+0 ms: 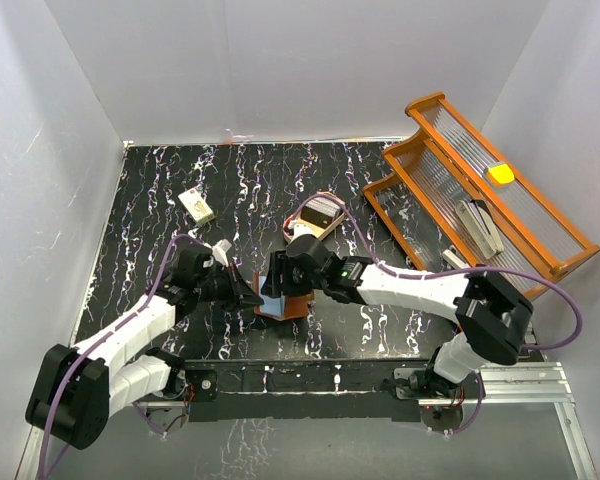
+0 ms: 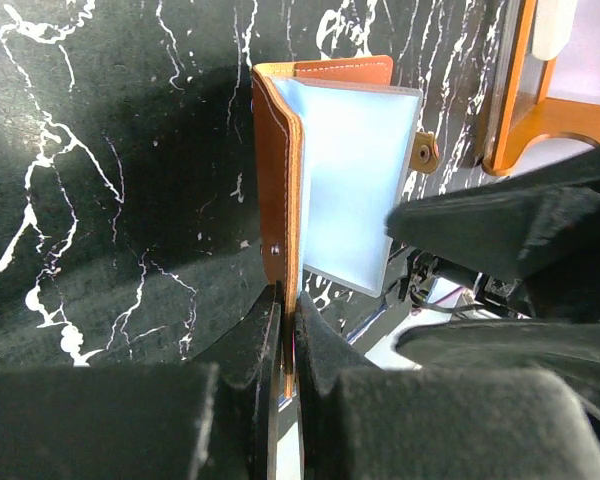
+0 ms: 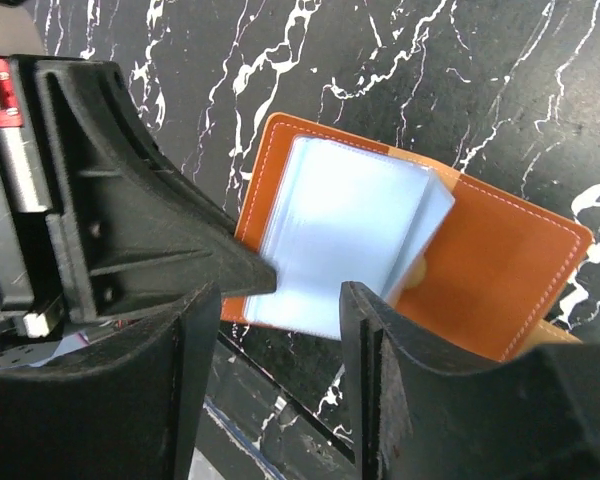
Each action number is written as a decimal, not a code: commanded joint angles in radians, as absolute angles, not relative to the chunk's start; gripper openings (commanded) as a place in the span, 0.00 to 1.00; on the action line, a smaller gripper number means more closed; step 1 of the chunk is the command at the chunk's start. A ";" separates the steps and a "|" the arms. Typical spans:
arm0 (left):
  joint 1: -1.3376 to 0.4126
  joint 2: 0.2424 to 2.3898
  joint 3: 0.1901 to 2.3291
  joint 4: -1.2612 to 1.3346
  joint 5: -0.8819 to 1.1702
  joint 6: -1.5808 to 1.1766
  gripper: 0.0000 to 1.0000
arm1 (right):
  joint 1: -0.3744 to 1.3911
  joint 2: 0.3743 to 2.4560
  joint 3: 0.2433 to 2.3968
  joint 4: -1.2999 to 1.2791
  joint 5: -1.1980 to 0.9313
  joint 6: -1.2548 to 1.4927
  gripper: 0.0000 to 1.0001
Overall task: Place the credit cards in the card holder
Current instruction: Open the card holder at the center of the board, then pick up the credit card from the storage box, then insert the credit card into the card holder.
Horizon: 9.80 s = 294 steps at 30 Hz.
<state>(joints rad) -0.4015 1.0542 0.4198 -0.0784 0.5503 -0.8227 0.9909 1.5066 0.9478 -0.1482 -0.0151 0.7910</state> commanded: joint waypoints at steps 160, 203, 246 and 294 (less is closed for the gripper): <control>-0.404 0.945 0.400 -0.151 0.465 -0.826 0.00 | 0.670 2.108 1.654 -0.374 0.574 -0.240 0.65; -0.405 0.961 0.391 -0.136 0.468 -0.831 0.00 | 0.657 2.068 1.692 -0.412 0.592 -0.202 0.22; -0.405 1.057 0.349 0.083 0.454 -0.940 0.00 | 0.839 1.478 1.267 -0.477 -0.139 0.445 0.00; -0.405 1.113 0.319 -0.081 0.304 -0.807 0.00 | 0.763 1.635 0.946 -0.239 -0.261 0.594 0.00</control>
<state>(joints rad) -0.4030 1.0824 0.3119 -0.0147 0.3477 -0.8440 0.7715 1.6371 0.9642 -0.2993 -0.2298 0.5819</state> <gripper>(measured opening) 0.029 0.009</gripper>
